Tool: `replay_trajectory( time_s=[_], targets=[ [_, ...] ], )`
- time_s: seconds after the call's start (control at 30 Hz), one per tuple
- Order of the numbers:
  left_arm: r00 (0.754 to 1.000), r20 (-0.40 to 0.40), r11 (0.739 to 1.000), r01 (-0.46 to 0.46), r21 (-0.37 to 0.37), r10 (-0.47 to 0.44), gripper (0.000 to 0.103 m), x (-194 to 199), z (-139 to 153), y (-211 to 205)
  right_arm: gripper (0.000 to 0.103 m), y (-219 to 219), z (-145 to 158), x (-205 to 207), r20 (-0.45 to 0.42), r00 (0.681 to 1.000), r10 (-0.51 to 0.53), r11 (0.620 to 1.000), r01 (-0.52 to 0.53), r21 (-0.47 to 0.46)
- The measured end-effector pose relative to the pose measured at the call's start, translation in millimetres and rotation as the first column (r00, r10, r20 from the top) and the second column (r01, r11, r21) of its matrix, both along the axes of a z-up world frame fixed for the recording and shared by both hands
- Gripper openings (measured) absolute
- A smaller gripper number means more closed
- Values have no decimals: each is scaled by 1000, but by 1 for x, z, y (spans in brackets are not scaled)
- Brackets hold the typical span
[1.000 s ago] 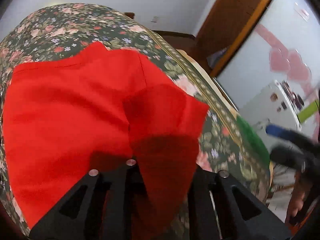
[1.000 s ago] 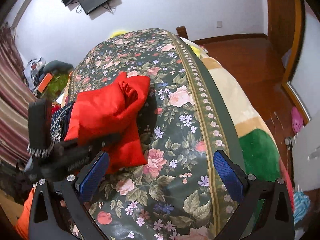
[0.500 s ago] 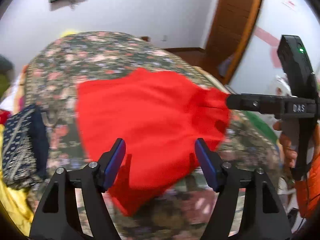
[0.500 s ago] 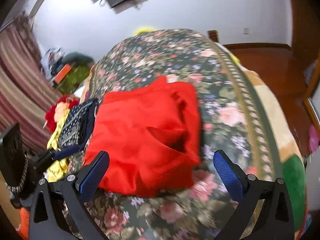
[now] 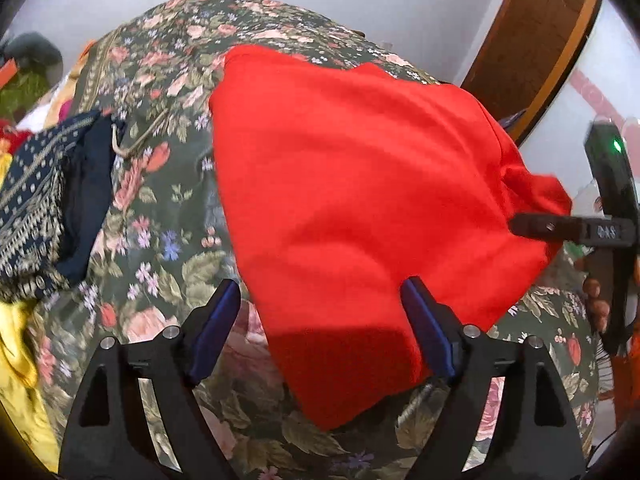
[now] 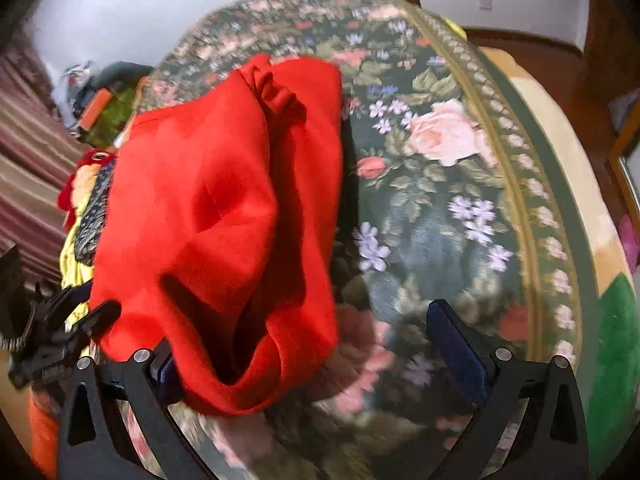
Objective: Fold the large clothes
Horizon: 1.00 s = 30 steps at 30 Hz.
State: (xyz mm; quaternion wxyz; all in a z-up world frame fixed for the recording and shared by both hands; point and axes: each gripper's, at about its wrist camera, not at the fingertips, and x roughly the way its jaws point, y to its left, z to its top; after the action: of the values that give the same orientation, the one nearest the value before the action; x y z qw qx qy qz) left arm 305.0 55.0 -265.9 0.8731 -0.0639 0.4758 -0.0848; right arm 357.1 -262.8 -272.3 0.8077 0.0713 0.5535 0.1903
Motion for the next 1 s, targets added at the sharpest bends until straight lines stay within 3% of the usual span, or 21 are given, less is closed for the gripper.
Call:
replay_trajectory(
  time_s=[0.1,0.3,0.4,0.53,0.73,0.87,1.0],
  targets=[
    [1000,0,1000,0,-10,0,83,-6,2,0,103,-7,6,-12,33,999,-4,997,7,-80],
    [999,13,999,30,40,-30,83,-22,13,-7,103,-21,18,-27,47,999,-16,992,22,-121],
    [999,2,999,33,6,-33,83,-27,26,0,103,-24,29,-32,76,997,-14,989,25,-146],
    [998,65,996,-8,88,3,83,-26,50,12,103,-22,46,-33,108,994,-6,990,21,-140],
    [993,116,994,-50,95,38,83,-10,72,30,103,-7,77,-25,172,985,13,998,-3,-60],
    [995,100,998,-32,47,27,83,10,68,37,103,11,81,-5,159,986,50,998,-53,15],
    [1000,-11,996,-10,-94,9,83,42,41,43,103,29,58,25,80,992,99,993,-103,50]
  ],
)
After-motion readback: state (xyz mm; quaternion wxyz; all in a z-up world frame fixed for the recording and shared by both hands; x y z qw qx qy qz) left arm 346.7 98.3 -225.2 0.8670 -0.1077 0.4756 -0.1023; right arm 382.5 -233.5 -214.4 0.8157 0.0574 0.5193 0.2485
